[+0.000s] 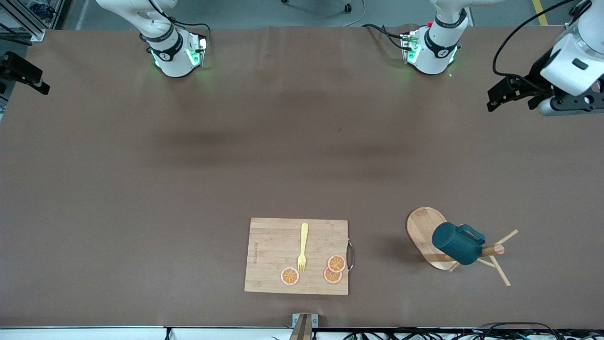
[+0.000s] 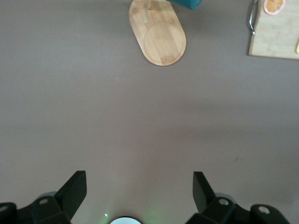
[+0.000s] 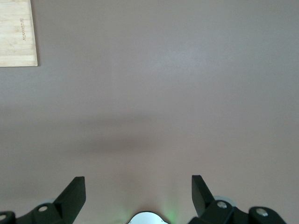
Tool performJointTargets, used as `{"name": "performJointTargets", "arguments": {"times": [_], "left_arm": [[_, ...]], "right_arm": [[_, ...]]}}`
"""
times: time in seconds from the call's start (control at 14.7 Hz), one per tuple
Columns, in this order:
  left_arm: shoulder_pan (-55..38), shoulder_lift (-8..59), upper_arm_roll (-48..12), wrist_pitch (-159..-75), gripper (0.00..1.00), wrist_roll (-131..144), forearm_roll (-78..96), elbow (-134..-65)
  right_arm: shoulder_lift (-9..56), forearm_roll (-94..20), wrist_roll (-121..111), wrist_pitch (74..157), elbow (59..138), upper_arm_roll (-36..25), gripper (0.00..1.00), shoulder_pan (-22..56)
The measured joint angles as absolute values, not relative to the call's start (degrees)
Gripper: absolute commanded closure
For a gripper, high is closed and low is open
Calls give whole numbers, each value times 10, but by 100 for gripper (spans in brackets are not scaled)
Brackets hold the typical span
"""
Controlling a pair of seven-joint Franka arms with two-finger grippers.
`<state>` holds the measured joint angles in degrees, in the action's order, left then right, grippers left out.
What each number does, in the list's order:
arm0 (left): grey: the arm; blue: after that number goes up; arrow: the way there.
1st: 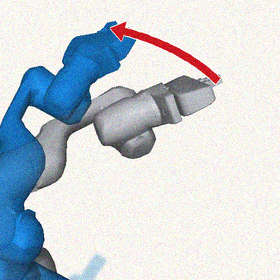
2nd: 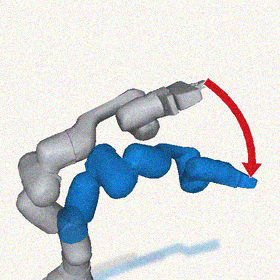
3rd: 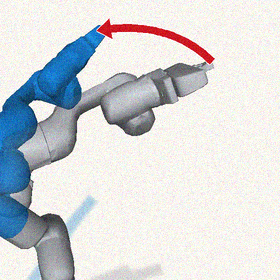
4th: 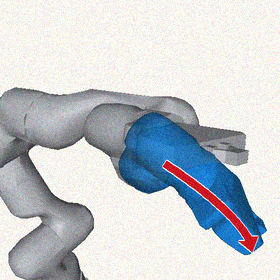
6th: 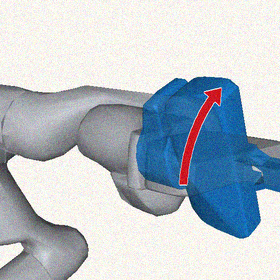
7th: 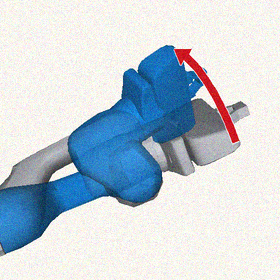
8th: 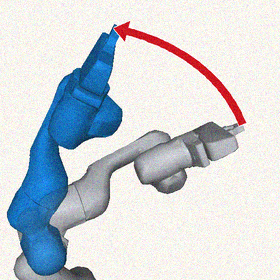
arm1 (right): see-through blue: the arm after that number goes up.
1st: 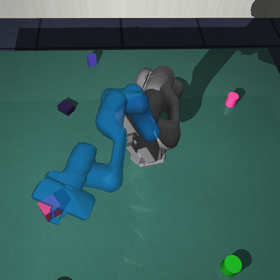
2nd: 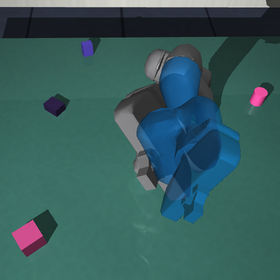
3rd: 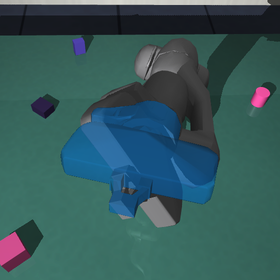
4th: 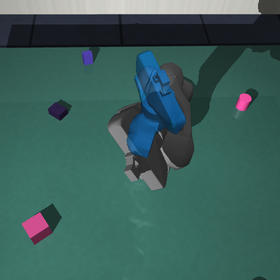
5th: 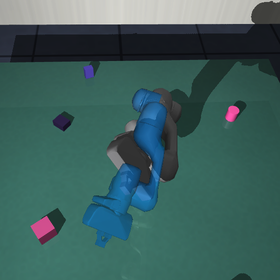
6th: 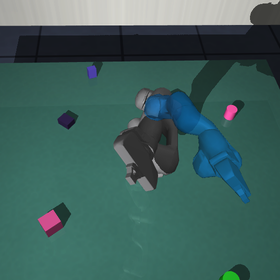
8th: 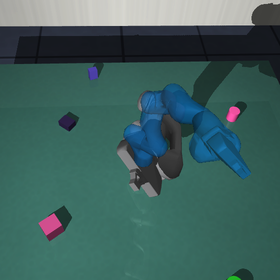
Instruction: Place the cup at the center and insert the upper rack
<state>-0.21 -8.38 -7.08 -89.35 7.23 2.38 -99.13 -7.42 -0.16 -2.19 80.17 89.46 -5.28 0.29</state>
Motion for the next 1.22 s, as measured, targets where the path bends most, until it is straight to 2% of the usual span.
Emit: {"name": "performJointTargets", "arguments": {"times": [1.22], "left_arm": [[0,-86,-64,-859,0,40,-5,-961]], "right_arm": [[-74,-2,-22,801,895,-53,0,3]]}}
